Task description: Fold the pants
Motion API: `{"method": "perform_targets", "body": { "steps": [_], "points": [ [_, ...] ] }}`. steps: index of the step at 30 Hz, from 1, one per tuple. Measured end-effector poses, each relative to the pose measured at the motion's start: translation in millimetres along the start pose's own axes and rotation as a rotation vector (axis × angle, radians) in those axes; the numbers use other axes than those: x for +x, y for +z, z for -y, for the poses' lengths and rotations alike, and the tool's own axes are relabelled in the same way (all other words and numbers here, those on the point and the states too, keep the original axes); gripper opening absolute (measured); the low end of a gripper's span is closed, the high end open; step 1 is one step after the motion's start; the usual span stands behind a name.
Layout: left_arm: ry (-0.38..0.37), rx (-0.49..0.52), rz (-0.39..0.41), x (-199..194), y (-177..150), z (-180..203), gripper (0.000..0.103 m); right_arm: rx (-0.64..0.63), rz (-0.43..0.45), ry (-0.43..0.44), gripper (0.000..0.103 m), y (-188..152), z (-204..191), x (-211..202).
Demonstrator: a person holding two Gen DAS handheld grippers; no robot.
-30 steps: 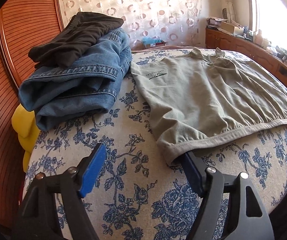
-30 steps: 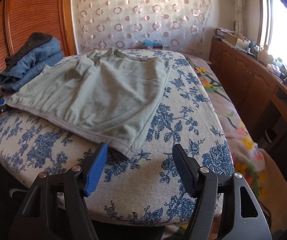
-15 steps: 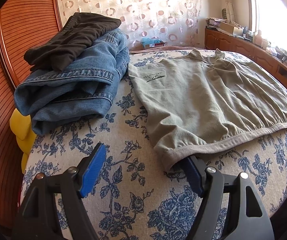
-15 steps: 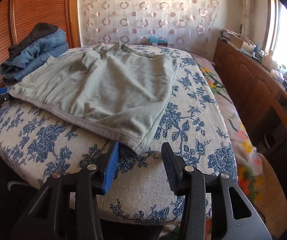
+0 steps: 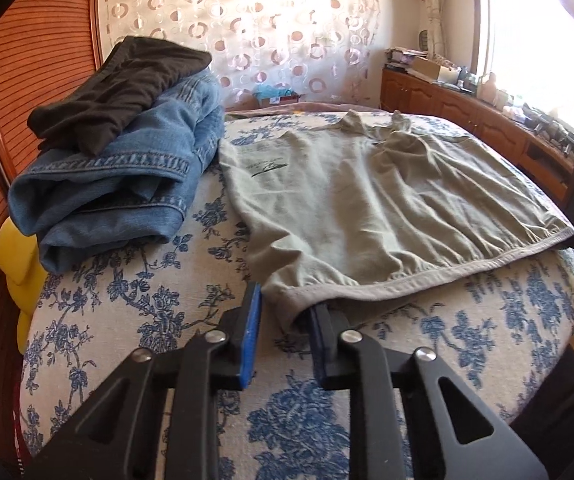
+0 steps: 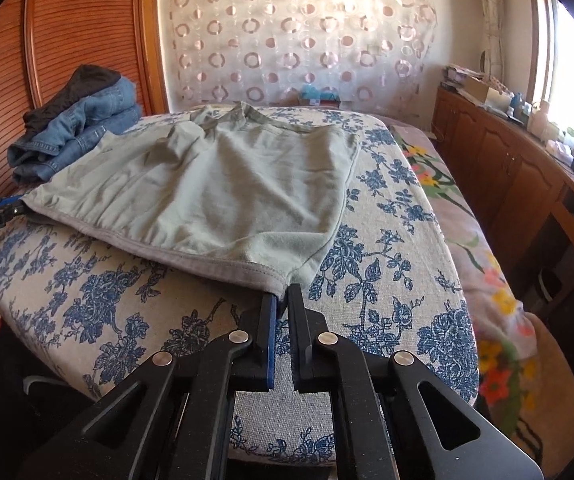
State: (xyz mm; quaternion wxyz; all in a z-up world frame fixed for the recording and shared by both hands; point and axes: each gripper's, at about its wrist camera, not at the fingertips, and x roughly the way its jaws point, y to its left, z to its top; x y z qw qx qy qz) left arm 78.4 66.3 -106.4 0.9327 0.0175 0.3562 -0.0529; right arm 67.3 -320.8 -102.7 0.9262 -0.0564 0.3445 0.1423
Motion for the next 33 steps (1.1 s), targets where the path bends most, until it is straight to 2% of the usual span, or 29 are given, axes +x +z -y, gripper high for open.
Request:
{"method": "perform_targets", "body": {
  "steps": [4,9,19,23,29,33],
  "points": [
    [-0.009,-0.005,0.025,-12,3,1,0.007,0.014,0.032,0.004,0.002,3,2,-8],
    [-0.038,-0.012,0.045,-28,2,8,0.003,0.018,0.040,0.009,0.002,5,6,-22],
    [-0.071,-0.006,0.089,-67,-8,13,0.002,0.027,0.039,0.012,0.002,-1,14,-52],
    [-0.082,-0.008,0.056,-71,-21,10,0.002,0.011,0.023,0.031,0.002,-5,10,-60],
    [-0.077,-0.015,-0.005,-59,-38,14,0.004,0.016,-0.014,0.048,0.002,-18,6,-51],
    [-0.072,-0.013,-0.024,-57,-43,13,0.009,0.018,-0.034,0.056,0.002,-22,5,-47]
  ]
}}
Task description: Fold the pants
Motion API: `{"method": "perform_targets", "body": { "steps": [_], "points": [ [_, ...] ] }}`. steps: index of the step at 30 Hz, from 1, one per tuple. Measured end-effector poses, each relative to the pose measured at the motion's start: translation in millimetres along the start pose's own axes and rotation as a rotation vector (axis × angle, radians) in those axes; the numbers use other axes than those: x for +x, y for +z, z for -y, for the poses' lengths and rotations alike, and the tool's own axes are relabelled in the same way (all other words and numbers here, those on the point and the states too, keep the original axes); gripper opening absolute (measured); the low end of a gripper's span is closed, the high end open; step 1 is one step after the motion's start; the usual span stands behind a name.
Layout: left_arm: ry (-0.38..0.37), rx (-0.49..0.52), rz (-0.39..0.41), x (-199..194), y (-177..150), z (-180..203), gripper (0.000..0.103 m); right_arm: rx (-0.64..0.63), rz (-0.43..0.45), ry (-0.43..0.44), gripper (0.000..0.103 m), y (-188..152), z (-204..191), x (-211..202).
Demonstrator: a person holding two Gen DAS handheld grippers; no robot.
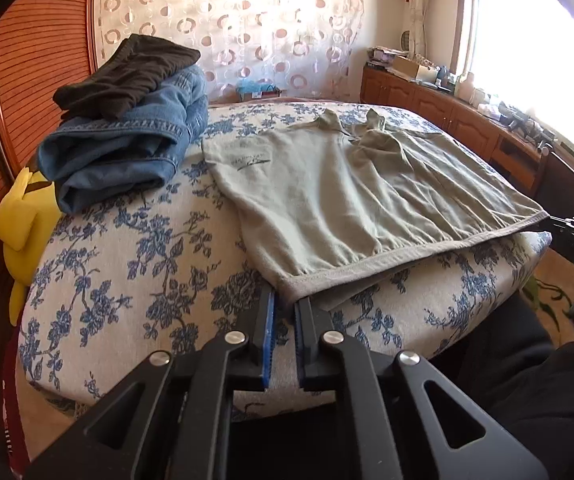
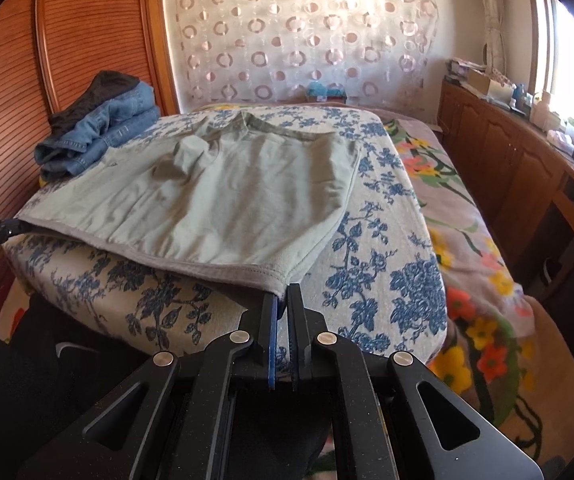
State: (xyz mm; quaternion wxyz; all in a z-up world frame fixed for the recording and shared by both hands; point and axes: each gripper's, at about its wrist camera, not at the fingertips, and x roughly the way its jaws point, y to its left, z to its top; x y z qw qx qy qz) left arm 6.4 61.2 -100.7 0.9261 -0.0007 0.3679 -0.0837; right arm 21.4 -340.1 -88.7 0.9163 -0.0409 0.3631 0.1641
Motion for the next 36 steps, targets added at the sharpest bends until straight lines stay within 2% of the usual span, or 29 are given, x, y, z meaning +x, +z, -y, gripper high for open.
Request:
{"method": "perform_targets", "body": {
  "steps": [5,9,11,15,20,29,36],
  "points": [
    [-0.001,-0.017,0.006,-7,0,-5,0.024,0.004,-0.006,0.005,0.003,-2,1,-3],
    [0.030,-0.024,0.029,-16,4,-10,0.044,0.010,0.006,0.014,0.004,-1,0,-10],
    [0.032,-0.028,0.042,-20,6,-12,0.046,0.008,0.013,0.017,0.004,1,-1,-13],
    [0.047,-0.029,0.067,-23,11,-15,0.067,0.008,0.020,0.018,0.006,4,-2,-17],
    [0.057,-0.022,0.074,-20,18,-14,0.068,0.014,0.027,0.011,0.009,5,0,-19],
    [0.020,-0.024,0.112,-7,37,-6,0.090,0.063,0.038,0.019,0.022,6,3,-6],
    [0.012,-0.011,0.047,22,38,0,0.091,0.082,0.024,0.015,0.031,3,4,6]
  ]
}}
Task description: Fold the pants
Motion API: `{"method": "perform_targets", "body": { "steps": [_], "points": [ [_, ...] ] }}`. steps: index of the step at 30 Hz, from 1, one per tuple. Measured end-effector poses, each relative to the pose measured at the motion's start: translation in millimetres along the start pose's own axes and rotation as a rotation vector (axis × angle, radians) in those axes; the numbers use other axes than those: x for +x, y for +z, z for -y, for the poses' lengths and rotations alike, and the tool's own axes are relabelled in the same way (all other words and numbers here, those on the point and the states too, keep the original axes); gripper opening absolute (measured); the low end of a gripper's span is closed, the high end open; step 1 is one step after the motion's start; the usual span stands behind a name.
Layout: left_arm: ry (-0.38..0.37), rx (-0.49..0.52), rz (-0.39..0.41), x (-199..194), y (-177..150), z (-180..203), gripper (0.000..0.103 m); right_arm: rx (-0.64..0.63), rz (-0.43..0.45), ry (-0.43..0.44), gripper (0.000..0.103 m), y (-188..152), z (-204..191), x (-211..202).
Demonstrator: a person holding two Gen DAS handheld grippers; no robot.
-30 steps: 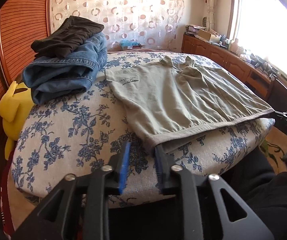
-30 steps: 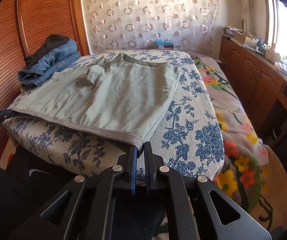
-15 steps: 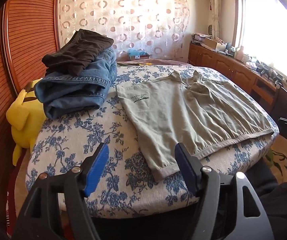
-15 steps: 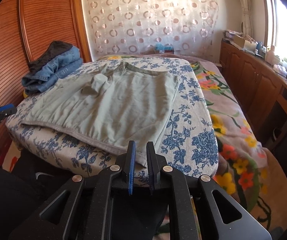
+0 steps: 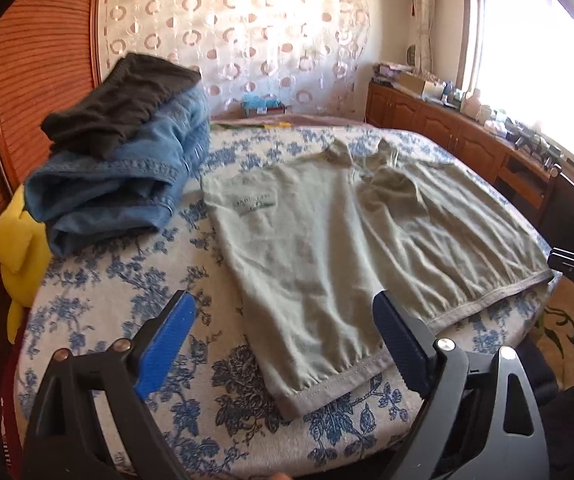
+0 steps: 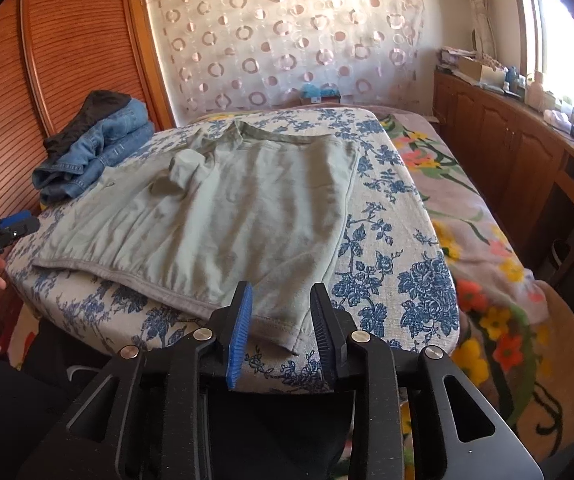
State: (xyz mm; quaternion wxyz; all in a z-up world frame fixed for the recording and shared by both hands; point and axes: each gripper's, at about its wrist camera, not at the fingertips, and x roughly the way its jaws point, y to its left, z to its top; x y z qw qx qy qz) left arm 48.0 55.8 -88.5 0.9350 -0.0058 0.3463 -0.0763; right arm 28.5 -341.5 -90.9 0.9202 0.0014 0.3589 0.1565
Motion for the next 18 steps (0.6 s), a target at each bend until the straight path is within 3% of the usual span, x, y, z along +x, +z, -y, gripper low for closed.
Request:
{"method": "perform_targets", "body": {
  "steps": [5,18],
  "points": [
    [0.008,0.011,-0.049,16,-9,4,0.091,0.011,-0.024,-0.006,0.033,-5,6,6],
    [0.035,0.007,-0.082,28,-23,0,0.091,0.006,-0.060,-0.008,0.034,-10,7,12]
  ]
}}
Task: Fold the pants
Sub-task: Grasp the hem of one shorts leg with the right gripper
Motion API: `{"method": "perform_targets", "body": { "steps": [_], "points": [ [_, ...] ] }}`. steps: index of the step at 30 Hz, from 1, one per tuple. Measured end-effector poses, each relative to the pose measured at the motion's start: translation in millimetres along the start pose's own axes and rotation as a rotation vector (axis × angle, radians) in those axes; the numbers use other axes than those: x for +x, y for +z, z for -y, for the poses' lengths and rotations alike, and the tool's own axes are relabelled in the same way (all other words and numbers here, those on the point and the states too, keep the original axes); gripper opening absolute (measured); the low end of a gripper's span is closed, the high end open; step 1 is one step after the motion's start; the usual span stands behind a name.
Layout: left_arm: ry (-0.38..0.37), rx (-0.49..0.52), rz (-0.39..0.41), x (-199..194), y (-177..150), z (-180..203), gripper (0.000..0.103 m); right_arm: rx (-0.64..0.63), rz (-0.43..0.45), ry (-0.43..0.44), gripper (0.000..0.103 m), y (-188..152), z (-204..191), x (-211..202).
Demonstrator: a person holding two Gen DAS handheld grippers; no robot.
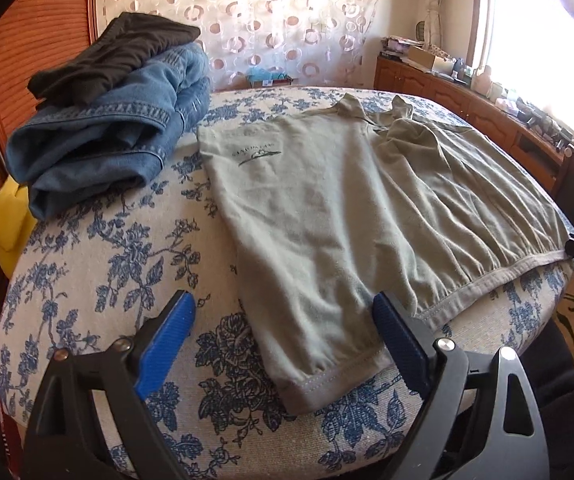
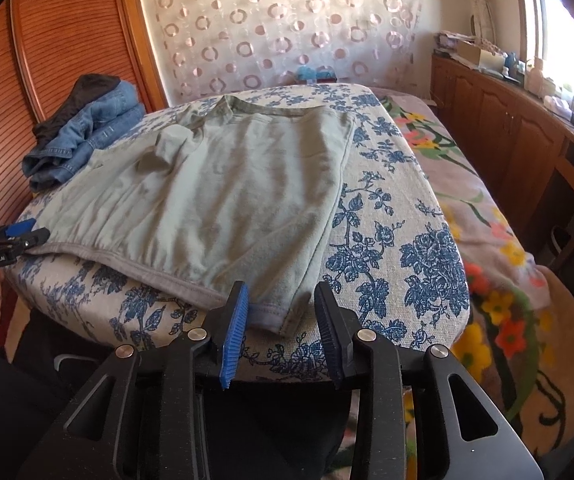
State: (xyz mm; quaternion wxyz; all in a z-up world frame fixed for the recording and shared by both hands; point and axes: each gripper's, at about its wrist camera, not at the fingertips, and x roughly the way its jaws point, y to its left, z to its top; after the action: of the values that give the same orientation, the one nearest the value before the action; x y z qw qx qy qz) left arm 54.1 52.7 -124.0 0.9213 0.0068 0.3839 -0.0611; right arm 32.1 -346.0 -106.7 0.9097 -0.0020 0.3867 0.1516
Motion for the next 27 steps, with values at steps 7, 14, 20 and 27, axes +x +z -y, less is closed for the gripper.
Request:
{"method": "perform_targets", "body": {
  "steps": [7,14,20,27],
  "points": [
    [0.001,0.002,0.006,-3,-3,-1,0.091,-0.023,-0.010,-0.012,0.031,1,-3,3],
    [0.000,0.001,0.006,-2,-3,-1,0.091,-0.033,0.002,0.020,0.007,10,-8,5],
    [-0.005,-0.016,0.005,-7,-2,-4,0.091,-0.056,0.038,0.055,0.005,30,-20,4],
    [0.012,-0.018,0.046,-24,4,-10,0.091,-0.087,0.079,0.120,0.005,53,-42,8]
  ]
}}
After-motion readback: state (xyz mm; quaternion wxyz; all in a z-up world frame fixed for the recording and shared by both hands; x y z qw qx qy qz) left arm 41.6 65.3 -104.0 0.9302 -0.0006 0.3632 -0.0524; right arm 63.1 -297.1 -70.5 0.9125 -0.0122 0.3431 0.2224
